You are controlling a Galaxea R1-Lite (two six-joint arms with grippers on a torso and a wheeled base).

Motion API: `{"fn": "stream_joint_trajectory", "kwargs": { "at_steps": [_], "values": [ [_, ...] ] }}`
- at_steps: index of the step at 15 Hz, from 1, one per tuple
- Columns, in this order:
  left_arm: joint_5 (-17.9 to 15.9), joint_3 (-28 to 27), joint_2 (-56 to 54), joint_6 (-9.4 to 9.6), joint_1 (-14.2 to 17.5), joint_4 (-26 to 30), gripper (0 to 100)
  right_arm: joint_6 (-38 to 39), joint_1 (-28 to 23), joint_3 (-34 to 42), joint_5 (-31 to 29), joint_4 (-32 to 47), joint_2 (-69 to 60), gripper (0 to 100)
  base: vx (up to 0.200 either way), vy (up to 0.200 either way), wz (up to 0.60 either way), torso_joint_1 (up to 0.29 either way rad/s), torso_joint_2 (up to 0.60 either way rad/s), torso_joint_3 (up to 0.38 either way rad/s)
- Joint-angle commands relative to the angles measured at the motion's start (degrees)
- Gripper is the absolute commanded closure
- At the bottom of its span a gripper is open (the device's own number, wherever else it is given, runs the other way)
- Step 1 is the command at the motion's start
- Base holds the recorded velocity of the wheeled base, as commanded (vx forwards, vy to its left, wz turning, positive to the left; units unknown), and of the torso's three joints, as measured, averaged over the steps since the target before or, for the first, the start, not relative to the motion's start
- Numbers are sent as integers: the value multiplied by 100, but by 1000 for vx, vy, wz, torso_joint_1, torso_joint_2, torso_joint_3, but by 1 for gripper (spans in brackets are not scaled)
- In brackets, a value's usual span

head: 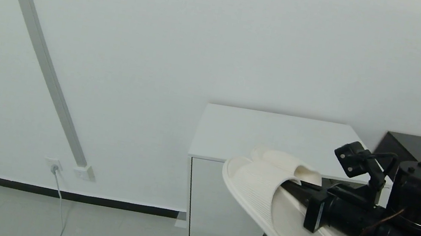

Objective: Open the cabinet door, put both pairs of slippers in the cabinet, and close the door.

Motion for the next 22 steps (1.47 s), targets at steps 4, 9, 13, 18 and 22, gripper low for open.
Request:
{"fn": "stream_joint_trajectory", "kwargs": {
  "at_steps": [4, 9, 13, 18, 22],
  "values": [
    [7, 0, 7, -2, -2, -1, 100, -63, -246, 260, 450, -964, 809, 100, -50, 0, 0, 2, 1, -1],
    [7, 0, 7, -2, -2, -1, 100, -71, -229, 260, 441, -964, 773, 100, 0, 0, 0, 0, 0, 0],
    [7, 0, 7, 7, -2, -1, 100, -71, -220, 260, 441, -964, 773, 100, 0, -100, 0, 2, 1, 1],
    [7, 0, 7, 7, -2, -1, 100, -80, -202, 321, 441, -964, 773, 100, 0, -200, 0, 5, 0, 2],
    [7, 0, 7, 7, -2, -1, 100, -150, -185, 374, 441, -964, 782, 100, 0, -200, 0, 6, 5, 0]
  ]
}}
